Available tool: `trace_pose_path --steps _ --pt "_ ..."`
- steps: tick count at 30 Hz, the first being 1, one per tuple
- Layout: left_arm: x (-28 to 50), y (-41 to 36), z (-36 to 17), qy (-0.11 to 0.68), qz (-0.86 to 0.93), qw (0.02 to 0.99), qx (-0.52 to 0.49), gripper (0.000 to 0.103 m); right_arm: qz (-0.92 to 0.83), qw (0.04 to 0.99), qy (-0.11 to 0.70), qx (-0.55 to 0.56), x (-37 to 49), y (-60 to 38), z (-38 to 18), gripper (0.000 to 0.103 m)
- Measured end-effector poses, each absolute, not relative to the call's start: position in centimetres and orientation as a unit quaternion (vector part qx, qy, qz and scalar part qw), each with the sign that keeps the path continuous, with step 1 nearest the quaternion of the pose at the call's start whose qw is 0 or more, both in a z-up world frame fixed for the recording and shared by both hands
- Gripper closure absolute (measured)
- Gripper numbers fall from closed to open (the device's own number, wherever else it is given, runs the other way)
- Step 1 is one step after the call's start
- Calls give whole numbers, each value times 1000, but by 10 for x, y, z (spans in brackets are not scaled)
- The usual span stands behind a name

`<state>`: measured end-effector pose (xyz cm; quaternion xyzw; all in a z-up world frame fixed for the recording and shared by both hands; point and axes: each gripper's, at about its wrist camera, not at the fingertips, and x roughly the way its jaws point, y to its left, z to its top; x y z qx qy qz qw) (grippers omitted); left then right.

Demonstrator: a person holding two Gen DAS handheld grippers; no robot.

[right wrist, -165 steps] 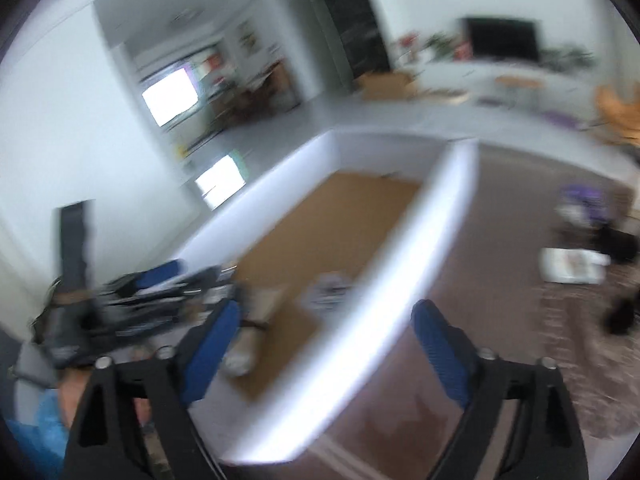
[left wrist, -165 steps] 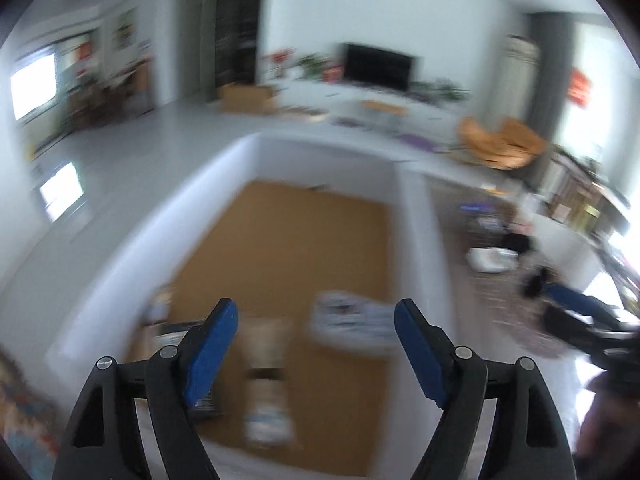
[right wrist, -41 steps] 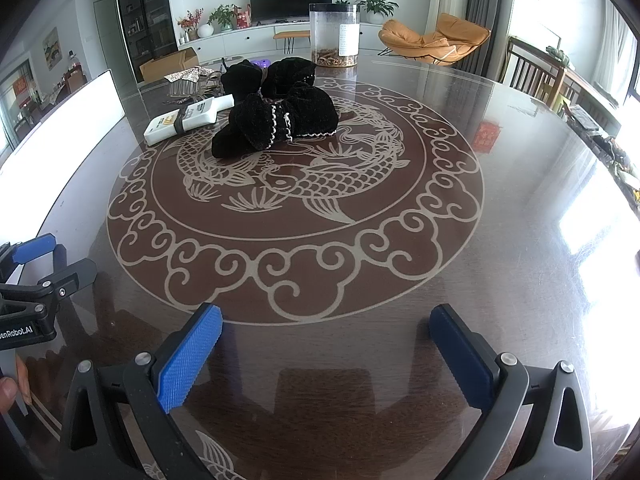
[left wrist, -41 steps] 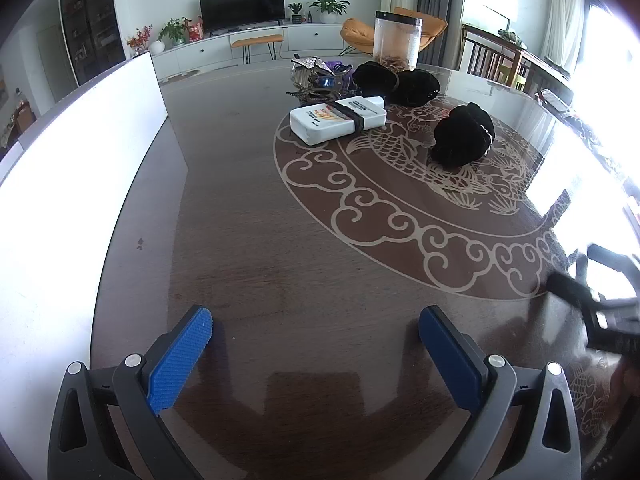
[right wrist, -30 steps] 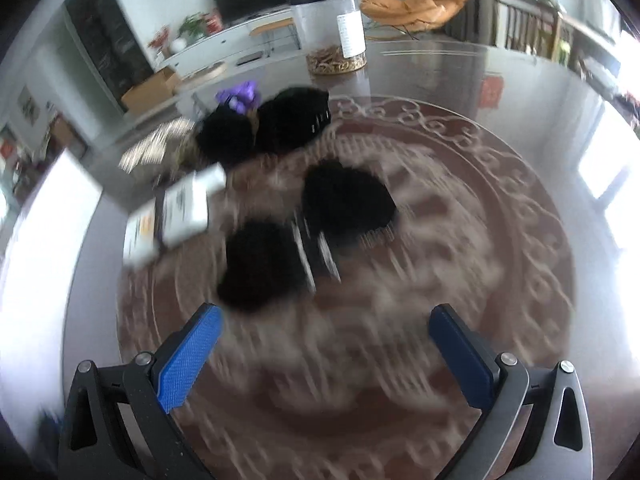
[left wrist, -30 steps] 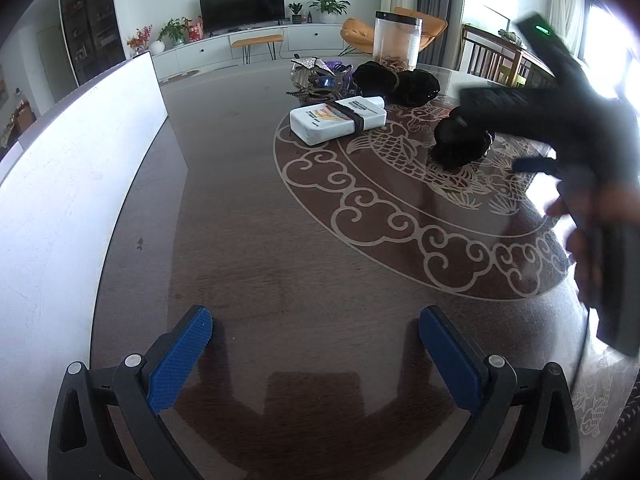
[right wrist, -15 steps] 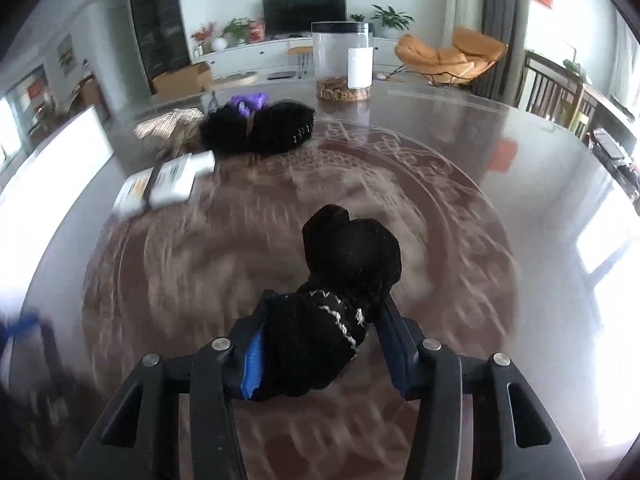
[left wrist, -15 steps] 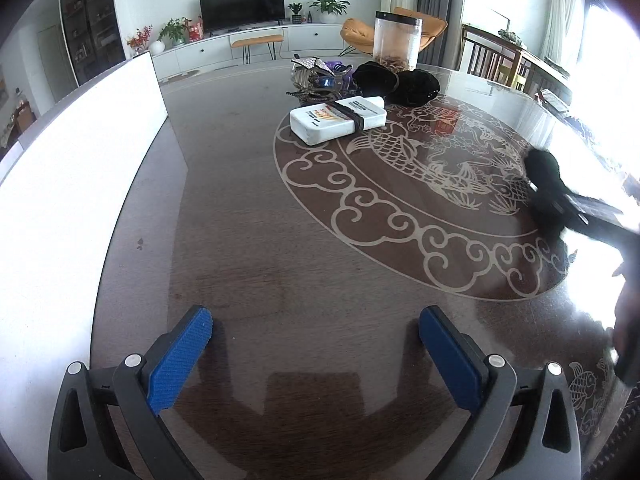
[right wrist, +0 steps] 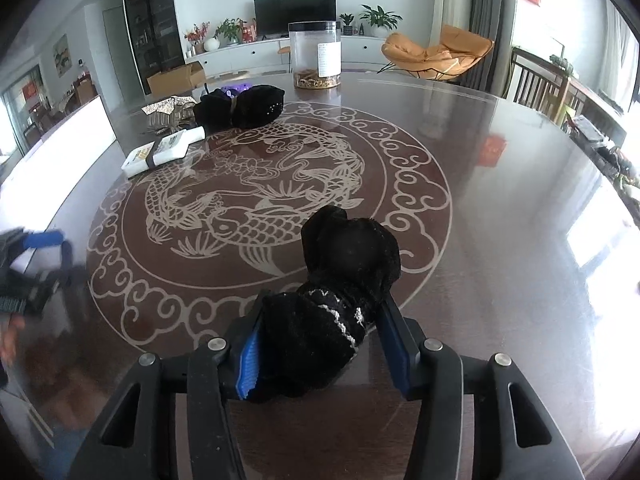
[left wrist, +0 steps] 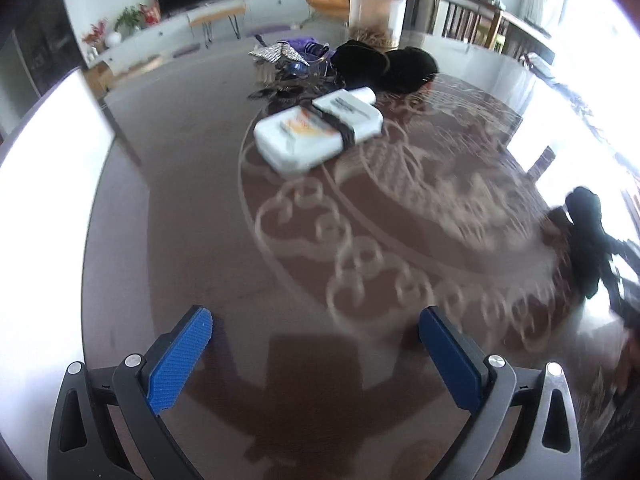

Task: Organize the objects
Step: 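Grasp the white sunscreen bottle with the left tool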

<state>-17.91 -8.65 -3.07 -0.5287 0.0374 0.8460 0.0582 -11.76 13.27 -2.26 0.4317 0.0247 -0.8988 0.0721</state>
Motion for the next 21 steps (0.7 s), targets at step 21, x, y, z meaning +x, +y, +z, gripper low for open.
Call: trace_pose_path --steps 21 --pt "-277 -66 -20 75 846 185 -494 5 -899 69 26 433 -119 134 -22 43"
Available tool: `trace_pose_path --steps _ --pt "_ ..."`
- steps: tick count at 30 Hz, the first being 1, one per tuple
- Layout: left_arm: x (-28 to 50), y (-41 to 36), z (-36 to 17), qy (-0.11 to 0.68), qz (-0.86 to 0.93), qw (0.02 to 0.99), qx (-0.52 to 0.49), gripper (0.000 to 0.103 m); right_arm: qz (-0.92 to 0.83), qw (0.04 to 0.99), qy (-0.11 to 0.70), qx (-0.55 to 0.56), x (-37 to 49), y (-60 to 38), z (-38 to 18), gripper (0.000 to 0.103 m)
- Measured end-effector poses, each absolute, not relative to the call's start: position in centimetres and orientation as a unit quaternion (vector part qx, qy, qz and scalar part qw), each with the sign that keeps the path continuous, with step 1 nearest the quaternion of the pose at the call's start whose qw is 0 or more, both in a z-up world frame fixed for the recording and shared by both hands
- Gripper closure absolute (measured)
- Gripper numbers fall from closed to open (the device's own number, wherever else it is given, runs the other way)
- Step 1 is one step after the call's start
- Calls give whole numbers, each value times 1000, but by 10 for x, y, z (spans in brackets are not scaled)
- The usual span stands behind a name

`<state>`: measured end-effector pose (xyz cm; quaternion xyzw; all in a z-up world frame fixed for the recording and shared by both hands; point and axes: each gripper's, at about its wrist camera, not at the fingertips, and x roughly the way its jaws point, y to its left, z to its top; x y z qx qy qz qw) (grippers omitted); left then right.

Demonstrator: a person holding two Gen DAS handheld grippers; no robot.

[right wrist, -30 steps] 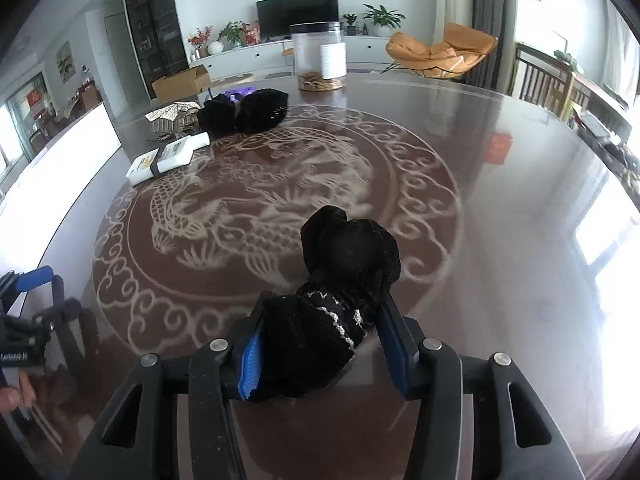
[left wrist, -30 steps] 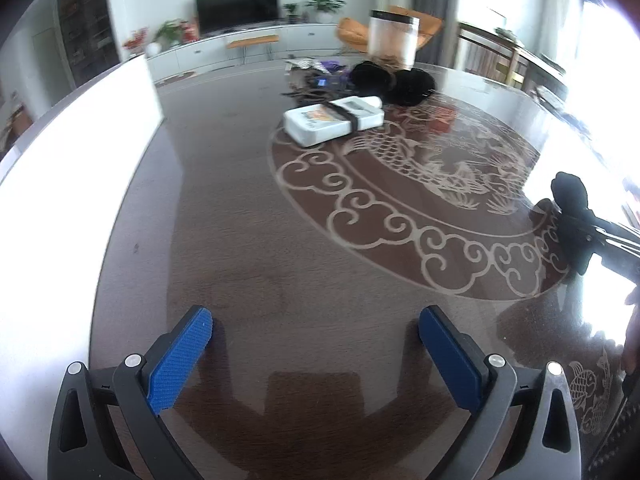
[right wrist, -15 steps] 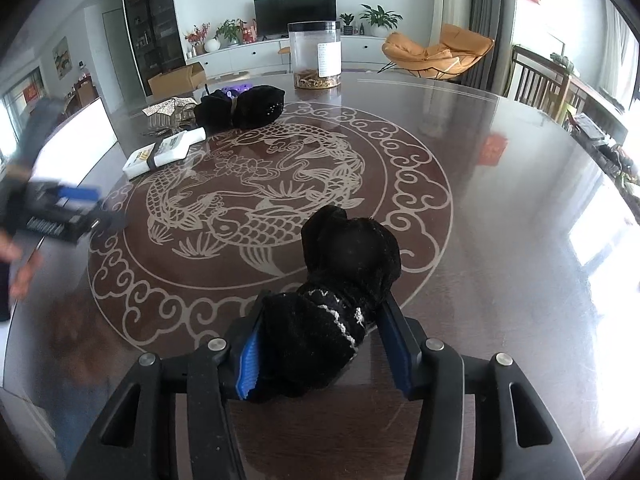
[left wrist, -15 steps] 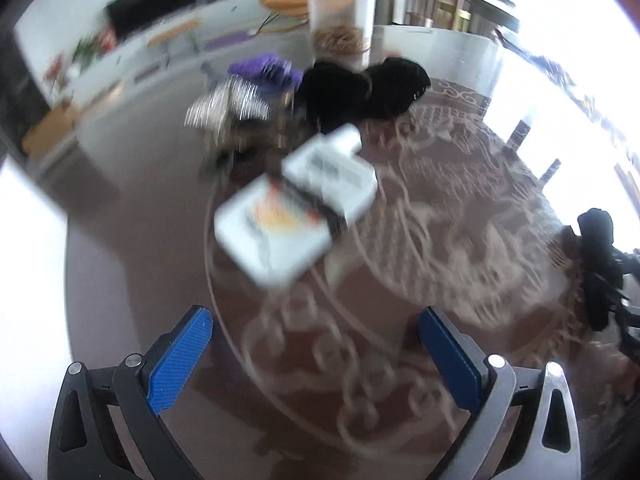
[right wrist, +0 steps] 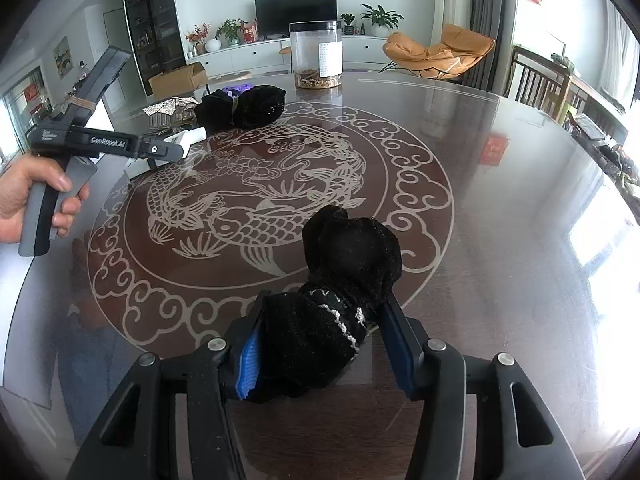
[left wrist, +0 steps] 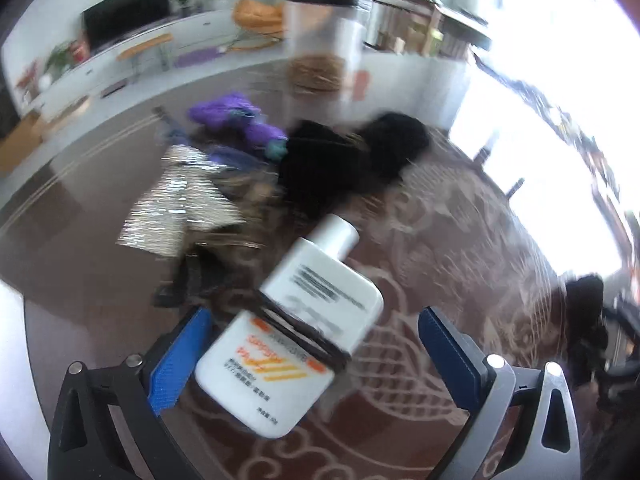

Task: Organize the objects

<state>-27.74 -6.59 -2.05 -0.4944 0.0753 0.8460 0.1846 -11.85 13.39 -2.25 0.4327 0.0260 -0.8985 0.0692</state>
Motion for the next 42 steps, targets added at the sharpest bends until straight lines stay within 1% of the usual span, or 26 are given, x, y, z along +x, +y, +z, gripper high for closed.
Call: trace_pose_path --steps 1,2,3,5,7,9,16,18,19,20,21,22,24,26,28,31,42 --pt "-271 -56 -18 112 848 180 -485 23 -898 64 26 434 -119 135 -23 42" --pt "-269 -53 -15 114 852 185 -476 45 -898 63 25 434 -120 136 -23 42" --pt "-267 -51 -12 104 852 186 -477 50 -898 63 24 434 -120 136 -23 42" --pt "-260 -47 -10 90 856 168 -480 50 -898 63 25 434 -120 136 -23 42" --pt "-245 -41 -10 95 864 155 -470 49 -898 63 25 434 -120 136 -23 42" --pt "-226 -39 -9 76 870 137 -468 50 -898 63 25 434 -120 136 -23 42" --pt "-123 -18 -12 38 881 94 -461 50 -898 65 22 434 -120 137 -23 41" --pt "-102 -15 -14 27 887 81 -454 49 -898 65 22 434 -120 136 -22 41" --pt "-91 -15 -14 18 891 73 -448 45 -898 65 22 434 -120 137 -22 41" --pt "-89 -15 -16 13 892 73 -446 29 -898 65 22 434 -120 136 -22 41" --pt "-89 -13 -19 10 891 76 -448 15 -898 65 21 434 -120 137 -22 40" --pt "-85 -8 -22 15 887 82 -455 0 -898 64 22 434 -120 137 -22 32" --pt "-89 4 -26 50 881 91 -463 0 -896 55 18 440 -122 139 -24 20" --pt "-92 9 -28 53 882 100 -457 0 -895 58 15 441 -123 140 -25 19" --pt "-90 10 -29 53 883 98 -455 0 -895 57 19 443 -123 138 -26 15" --pt "-90 11 -29 53 883 98 -455 0 -893 57 27 445 -123 135 -27 13" --pt "-89 11 -29 53 883 99 -455 0 -892 58 29 447 -124 135 -27 12"
